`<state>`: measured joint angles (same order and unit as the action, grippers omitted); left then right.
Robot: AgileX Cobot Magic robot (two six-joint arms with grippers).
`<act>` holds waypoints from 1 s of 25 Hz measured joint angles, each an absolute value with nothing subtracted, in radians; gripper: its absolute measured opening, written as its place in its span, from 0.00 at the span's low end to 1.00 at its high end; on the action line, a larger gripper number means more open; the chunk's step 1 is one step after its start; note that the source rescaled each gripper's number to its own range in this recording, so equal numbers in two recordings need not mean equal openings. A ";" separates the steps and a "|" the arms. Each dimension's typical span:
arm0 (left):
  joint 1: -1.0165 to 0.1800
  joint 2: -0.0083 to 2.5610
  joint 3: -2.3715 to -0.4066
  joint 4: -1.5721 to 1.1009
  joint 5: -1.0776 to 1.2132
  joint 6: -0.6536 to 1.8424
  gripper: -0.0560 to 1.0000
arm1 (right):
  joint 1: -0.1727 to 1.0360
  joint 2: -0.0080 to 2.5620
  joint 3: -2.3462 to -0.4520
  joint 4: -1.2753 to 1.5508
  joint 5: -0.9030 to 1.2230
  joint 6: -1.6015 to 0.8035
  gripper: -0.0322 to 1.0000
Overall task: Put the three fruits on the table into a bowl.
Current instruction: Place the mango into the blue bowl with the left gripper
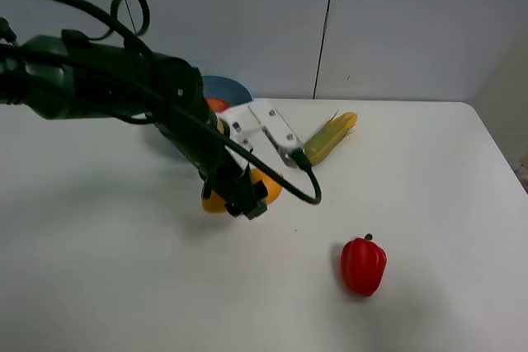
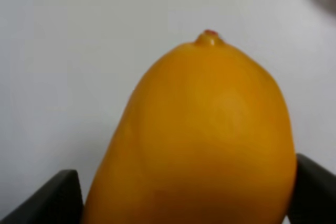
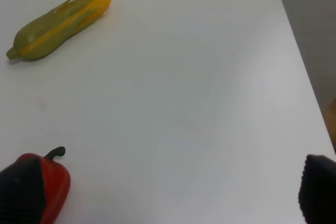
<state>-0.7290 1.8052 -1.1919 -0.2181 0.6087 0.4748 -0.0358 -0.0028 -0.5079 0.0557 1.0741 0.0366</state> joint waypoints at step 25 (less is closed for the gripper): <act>-0.378 2.078 -1.543 -0.149 0.473 0.442 0.38 | -0.036 -0.003 -0.508 0.056 1.074 0.037 0.89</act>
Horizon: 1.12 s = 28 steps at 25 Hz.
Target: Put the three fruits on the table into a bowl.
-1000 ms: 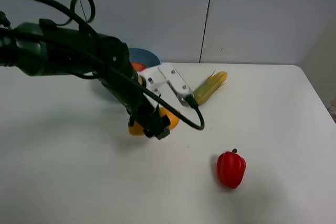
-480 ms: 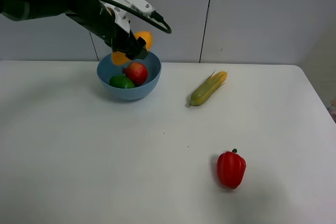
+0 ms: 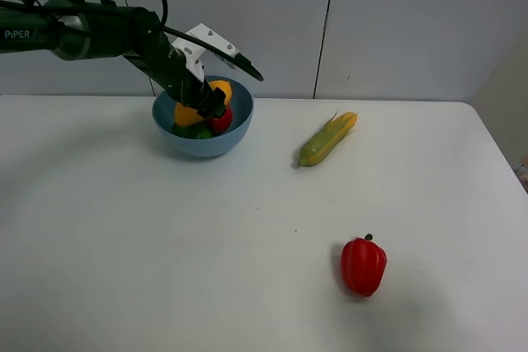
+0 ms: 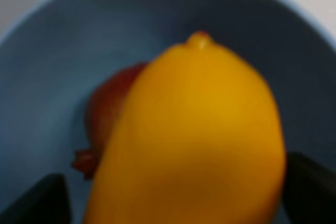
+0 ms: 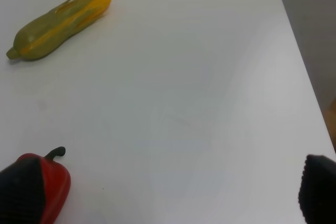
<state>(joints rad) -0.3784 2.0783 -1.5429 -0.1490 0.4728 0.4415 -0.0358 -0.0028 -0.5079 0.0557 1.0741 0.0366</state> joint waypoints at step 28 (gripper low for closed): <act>-0.111 1.220 -1.507 0.019 0.865 0.148 0.91 | -0.036 -0.003 -0.508 0.056 1.074 0.037 0.89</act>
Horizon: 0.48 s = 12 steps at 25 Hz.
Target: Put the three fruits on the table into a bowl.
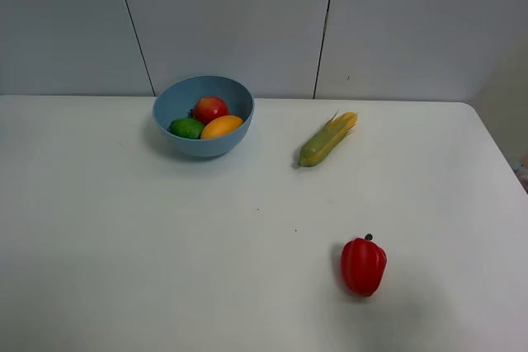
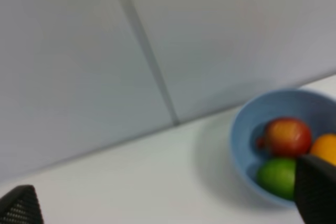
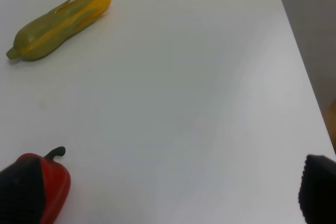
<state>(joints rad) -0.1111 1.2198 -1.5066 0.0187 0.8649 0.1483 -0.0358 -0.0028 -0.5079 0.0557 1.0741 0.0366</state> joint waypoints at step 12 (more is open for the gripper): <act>0.016 0.414 -0.794 0.017 0.912 0.058 0.91 | -0.036 -0.003 -0.508 0.056 1.074 0.037 0.89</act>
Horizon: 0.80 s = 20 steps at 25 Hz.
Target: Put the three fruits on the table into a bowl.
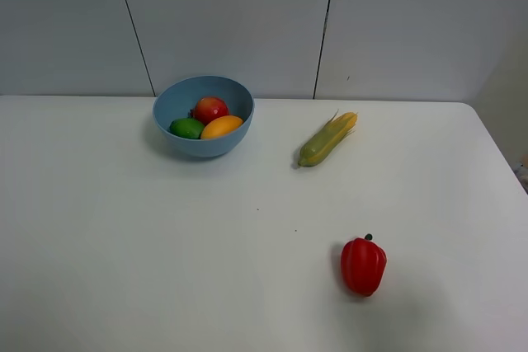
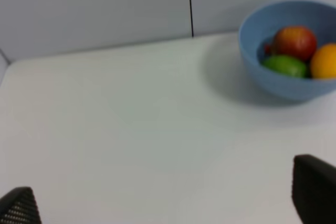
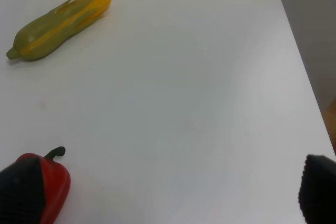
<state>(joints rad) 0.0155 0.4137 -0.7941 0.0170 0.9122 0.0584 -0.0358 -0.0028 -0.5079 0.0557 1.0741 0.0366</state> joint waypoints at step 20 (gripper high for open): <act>0.016 0.030 -0.518 0.012 1.058 0.041 0.87 | -0.036 -0.003 -0.508 0.056 1.074 0.037 0.89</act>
